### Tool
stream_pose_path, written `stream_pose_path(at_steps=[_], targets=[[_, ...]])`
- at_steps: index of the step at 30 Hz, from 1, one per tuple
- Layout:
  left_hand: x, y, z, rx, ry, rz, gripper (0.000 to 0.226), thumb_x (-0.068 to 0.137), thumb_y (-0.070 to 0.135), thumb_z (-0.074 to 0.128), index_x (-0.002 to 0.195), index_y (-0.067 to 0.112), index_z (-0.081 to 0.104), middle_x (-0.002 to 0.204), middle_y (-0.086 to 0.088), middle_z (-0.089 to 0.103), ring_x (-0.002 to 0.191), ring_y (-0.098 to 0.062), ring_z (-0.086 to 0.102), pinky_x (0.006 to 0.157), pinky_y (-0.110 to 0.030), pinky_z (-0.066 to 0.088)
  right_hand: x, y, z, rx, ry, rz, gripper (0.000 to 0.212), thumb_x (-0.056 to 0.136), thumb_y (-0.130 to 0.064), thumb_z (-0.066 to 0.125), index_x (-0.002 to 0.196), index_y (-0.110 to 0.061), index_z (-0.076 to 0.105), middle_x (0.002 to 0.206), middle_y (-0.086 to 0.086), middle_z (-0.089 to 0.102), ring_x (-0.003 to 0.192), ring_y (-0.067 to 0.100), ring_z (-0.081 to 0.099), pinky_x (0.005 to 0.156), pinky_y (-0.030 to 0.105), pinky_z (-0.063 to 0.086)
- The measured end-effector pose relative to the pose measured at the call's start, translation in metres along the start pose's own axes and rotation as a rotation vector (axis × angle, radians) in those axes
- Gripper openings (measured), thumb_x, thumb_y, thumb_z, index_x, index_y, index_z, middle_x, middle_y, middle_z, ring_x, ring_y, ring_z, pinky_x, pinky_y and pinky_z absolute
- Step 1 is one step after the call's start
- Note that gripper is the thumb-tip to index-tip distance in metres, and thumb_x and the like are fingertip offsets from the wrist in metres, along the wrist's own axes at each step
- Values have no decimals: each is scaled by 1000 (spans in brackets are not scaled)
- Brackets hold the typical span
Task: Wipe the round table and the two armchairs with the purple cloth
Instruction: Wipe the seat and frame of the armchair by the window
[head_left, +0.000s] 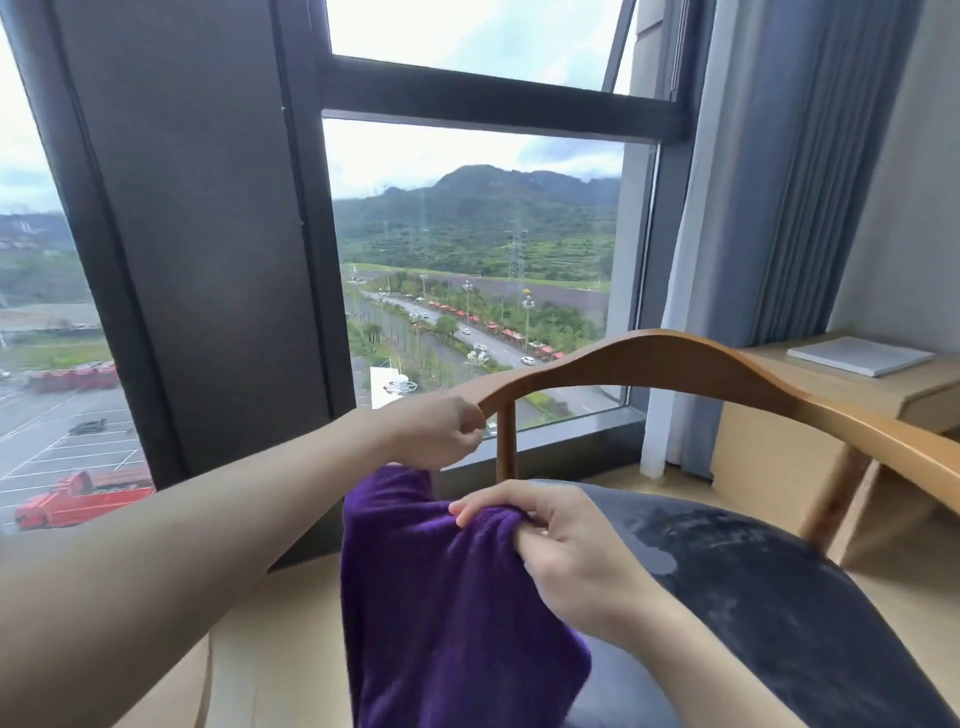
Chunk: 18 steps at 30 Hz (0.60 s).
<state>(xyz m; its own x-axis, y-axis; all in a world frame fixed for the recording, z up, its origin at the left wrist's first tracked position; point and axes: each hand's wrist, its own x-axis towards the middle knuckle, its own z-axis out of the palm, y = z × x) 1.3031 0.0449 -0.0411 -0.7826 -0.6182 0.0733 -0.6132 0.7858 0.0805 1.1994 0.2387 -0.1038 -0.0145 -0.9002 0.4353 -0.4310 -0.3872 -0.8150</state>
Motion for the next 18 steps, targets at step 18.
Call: stream_pose_path(at_steps=[18], targets=[[43, 286, 39, -1028, -370, 332, 26, 102, 14, 52, 123, -2, 58, 122, -22, 65, 104, -29, 66, 95, -39, 54, -107, -44, -291, -487, 739, 271, 10, 90, -29, 71, 86, -21, 67, 84, -3, 72, 78, 17, 68, 67, 34, 57]])
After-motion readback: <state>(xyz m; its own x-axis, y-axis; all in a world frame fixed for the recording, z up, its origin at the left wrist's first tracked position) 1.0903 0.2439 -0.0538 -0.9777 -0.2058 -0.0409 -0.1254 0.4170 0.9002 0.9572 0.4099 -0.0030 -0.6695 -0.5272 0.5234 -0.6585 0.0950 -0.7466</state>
